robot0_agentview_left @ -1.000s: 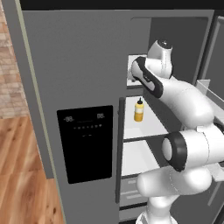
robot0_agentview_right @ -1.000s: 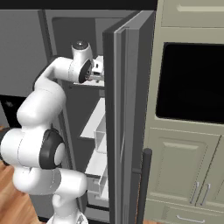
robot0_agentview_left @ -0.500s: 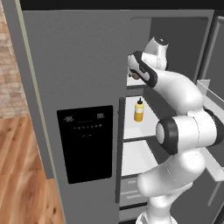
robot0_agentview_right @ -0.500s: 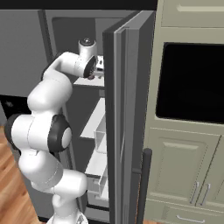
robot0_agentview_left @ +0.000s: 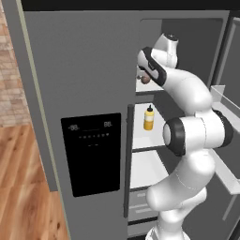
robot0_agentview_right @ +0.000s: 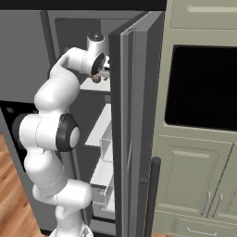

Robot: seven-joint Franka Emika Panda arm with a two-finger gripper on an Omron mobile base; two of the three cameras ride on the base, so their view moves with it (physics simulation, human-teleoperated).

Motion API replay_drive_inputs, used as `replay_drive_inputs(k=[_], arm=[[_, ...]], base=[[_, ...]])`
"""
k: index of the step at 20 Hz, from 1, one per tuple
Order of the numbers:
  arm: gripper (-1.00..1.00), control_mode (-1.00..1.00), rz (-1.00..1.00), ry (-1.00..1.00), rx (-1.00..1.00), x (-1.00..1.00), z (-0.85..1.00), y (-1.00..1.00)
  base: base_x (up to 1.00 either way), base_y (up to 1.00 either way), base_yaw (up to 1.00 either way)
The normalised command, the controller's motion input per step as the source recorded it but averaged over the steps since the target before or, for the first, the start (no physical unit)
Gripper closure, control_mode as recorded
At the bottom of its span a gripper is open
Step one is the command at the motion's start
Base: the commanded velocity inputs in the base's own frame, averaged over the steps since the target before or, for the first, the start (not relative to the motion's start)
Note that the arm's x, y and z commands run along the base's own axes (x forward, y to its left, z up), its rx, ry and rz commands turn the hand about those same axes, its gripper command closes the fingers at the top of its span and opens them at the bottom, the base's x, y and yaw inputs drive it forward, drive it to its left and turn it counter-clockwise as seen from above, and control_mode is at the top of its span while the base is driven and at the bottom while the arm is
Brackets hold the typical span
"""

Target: Pick the egg and butter from the fridge and place them by the bowl for mixing.

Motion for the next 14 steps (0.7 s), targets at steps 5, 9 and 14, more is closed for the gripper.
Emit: replay_drive_inputs(k=[5, 9, 14], arm=[[1.0, -1.0, 0.0, 0.2, 0.0, -0.07, -0.67, 0.19], [1.0, -1.0, 0.0, -0.01, 0.02, -0.08, -0.49, 0.04], [1.0, -1.0, 0.02, -0.09, 0.0, -0.64, -0.33, -0.06]], base=[[0.0, 0.0, 0.0], [0.0, 0.0, 0.0], [0.0, 0.0, 0.0]])
